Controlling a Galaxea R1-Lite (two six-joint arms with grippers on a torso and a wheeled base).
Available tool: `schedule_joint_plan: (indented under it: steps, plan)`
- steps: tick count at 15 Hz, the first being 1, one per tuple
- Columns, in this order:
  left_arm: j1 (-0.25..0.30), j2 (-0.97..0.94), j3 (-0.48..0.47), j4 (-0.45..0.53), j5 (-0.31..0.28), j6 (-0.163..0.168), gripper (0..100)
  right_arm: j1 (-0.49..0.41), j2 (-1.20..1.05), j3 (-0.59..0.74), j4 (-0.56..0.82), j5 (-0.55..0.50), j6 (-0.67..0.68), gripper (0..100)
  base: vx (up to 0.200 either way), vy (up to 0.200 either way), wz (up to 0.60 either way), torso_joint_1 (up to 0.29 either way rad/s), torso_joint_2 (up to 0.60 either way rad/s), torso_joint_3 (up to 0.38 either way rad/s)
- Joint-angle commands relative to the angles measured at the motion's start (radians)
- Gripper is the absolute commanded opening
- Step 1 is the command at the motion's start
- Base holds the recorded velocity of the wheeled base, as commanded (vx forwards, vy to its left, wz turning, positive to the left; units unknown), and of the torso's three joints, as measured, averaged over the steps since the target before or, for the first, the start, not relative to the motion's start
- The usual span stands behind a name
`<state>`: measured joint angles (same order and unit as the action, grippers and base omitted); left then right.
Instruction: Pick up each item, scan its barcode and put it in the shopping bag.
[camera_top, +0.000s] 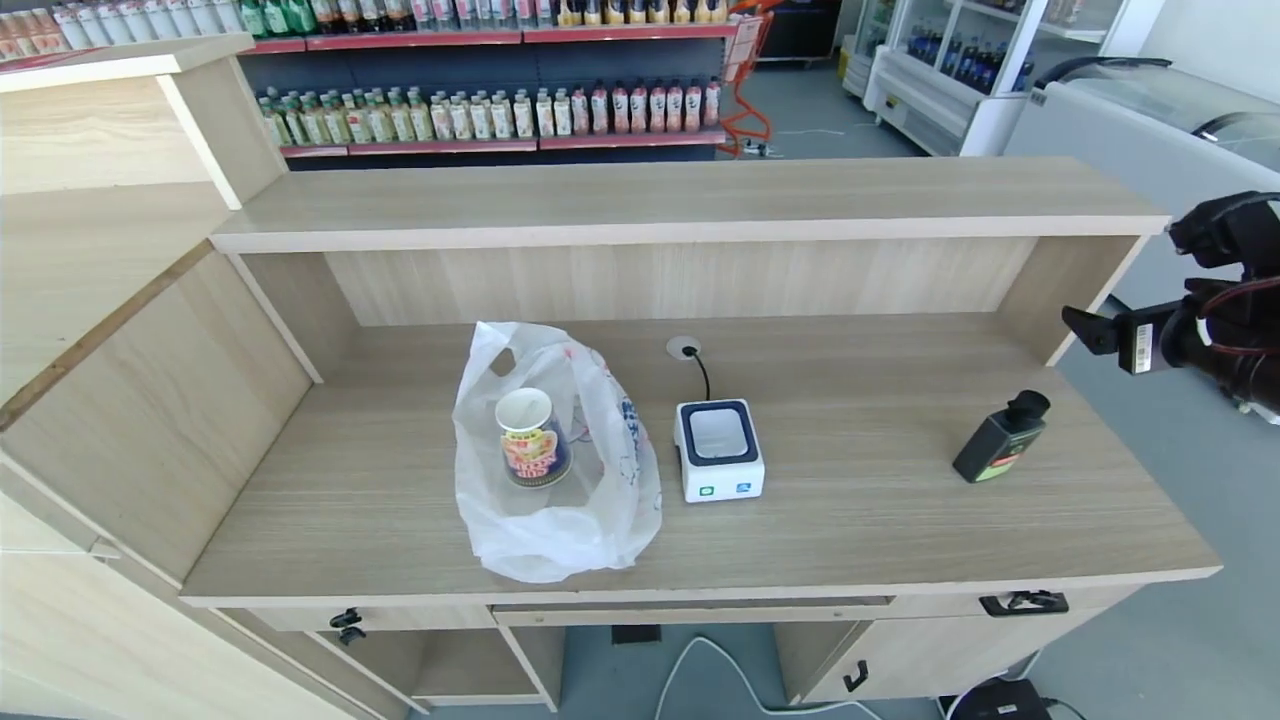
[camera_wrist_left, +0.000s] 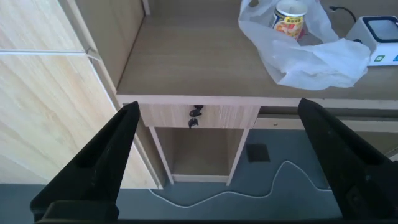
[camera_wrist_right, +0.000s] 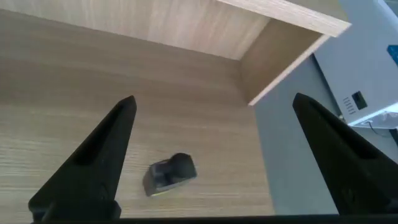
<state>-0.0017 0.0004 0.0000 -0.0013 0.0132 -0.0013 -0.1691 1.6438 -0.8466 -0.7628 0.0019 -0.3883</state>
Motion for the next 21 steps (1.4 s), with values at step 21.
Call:
schedule_joint_plan:
  steps: [21]
  plan:
    - [0.000,0.000,0.000,0.000,0.001,0.000,100,-0.156,0.350,0.356,-0.464,0.138,-0.015,100,0.000,0.000,0.00,0.000,0.00,0.000]
